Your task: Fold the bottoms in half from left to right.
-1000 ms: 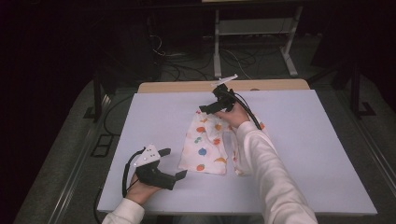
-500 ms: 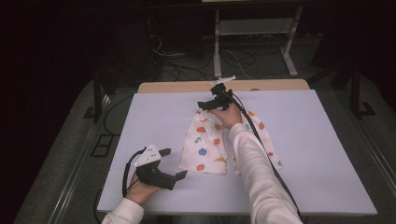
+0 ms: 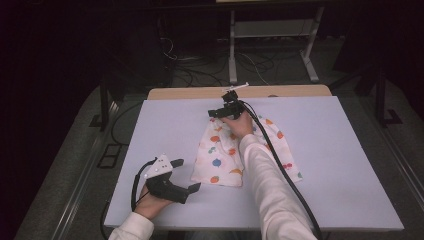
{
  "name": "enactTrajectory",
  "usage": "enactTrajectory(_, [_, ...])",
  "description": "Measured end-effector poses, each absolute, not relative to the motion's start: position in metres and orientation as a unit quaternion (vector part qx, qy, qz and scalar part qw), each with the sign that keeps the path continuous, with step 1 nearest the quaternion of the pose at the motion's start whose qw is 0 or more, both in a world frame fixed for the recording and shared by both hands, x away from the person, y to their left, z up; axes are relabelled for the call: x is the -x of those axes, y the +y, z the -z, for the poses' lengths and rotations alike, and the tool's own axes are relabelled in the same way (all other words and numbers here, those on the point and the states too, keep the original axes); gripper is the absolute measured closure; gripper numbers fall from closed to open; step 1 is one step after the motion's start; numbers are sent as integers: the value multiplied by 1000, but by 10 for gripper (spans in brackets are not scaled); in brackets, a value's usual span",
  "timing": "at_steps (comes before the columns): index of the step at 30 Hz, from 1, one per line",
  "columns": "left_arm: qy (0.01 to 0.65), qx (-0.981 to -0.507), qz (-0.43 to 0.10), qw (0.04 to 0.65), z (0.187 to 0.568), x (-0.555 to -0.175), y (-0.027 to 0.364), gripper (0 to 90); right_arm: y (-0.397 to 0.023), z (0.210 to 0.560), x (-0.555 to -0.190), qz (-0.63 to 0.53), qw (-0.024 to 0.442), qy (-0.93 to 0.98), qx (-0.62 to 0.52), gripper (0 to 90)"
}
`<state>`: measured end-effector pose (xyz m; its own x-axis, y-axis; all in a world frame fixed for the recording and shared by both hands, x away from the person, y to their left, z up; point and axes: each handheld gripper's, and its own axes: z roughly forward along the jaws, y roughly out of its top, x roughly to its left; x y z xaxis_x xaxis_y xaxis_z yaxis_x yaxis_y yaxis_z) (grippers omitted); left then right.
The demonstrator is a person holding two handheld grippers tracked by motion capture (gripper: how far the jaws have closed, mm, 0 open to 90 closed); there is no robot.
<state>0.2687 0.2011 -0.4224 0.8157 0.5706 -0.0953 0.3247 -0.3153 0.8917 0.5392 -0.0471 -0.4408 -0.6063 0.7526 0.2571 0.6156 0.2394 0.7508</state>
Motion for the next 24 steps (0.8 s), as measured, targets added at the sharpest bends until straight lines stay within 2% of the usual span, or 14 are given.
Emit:
enactTrajectory(2, [279, -802, -119, 514, 423, -268, 201, 0, -48, 440, -539, -436, 71, 785, -435, 256])
enactTrajectory(9, [278, -803, -119, 514, 423, -269, 200, 0, -45, 440, -538, -436, 64, 786, -433, 362])
enactTrajectory(10, [278, -803, -118, 514, 423, -269, 200, 0, -43, 441, -538, -433, 61, 789, -432, 406])
enactTrajectory(16, [278, -804, -119, 512, 423, -268, 200, 0, -42, 442, -537, -426, 65, 789, -438, 509])
enactTrajectory(17, [278, -804, -119, 512, 423, -269, 200, 0, -42, 442, -538, -422, 68, 791, -438, 543])
enactTrajectory(18, [278, -804, -119, 512, 423, -269, 200, 0, -43, 443, -538, -417, 67, 792, -441, 618])
enactTrajectory(20, [279, -805, -121, 510, 423, -269, 200, 0, -43, 444, -538, -417, 64, 791, -443, 621])
enactTrajectory(24, [279, -804, -122, 510, 423, -269, 200, 0, -44, 445, -538, -409, 66, 793, -447, 710])
